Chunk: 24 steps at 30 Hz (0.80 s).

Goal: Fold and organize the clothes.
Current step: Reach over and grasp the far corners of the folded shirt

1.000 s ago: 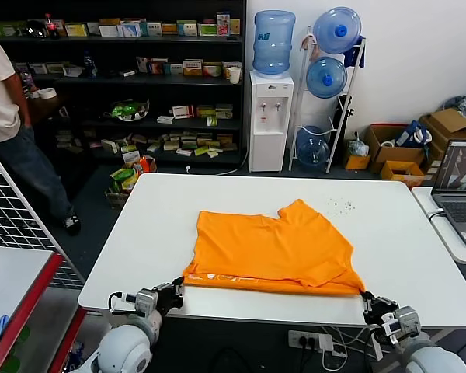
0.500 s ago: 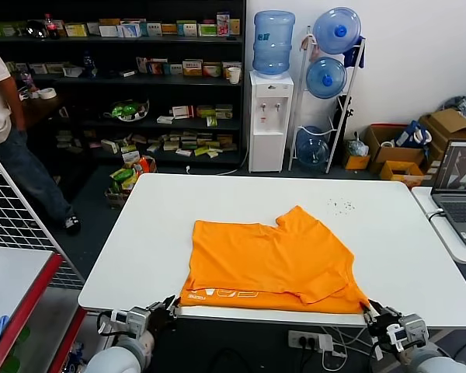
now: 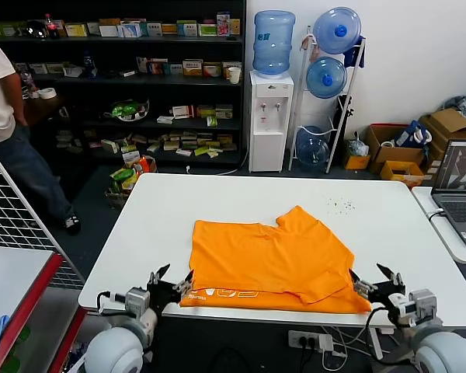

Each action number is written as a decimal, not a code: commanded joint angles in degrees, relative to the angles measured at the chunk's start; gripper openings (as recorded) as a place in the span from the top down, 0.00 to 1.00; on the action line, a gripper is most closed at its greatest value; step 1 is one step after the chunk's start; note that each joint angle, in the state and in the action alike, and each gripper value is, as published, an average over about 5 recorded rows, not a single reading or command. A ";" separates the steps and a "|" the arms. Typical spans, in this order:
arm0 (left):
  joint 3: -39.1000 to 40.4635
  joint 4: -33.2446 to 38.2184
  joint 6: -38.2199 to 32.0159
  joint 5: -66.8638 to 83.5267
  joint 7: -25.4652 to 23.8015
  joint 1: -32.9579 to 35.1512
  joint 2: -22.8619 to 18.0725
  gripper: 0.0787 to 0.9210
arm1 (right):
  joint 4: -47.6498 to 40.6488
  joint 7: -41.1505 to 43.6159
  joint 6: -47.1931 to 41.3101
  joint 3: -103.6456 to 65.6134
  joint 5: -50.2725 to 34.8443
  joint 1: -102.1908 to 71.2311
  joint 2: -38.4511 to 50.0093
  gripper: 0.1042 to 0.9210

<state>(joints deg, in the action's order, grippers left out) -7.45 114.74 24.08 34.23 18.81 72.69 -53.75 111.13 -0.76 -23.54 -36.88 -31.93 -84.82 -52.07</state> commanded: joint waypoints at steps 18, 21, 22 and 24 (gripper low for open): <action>14.18 -48.67 -4.09 3.35 -4.39 -42.13 -14.13 0.12 | -46.84 8.06 -4.10 26.10 -1.44 50.70 -7.00 0.12; 14.19 -51.59 -4.10 3.05 -4.93 -43.01 -15.76 0.12 | -50.04 9.26 -3.60 26.30 0.60 51.21 -8.40 0.12; 14.19 -52.58 -4.11 2.76 -5.22 -43.17 -16.33 0.12 | -51.22 9.79 -3.10 26.35 1.50 51.35 -8.89 0.12; 14.19 -54.27 -4.16 1.72 -5.93 -43.33 -17.34 0.12 | -53.10 10.58 -2.01 26.44 2.91 51.55 -9.72 0.12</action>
<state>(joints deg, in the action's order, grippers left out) 4.26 76.74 20.42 36.31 14.47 37.54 -65.25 72.44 6.98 -26.58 -15.00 -33.20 -42.43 -57.76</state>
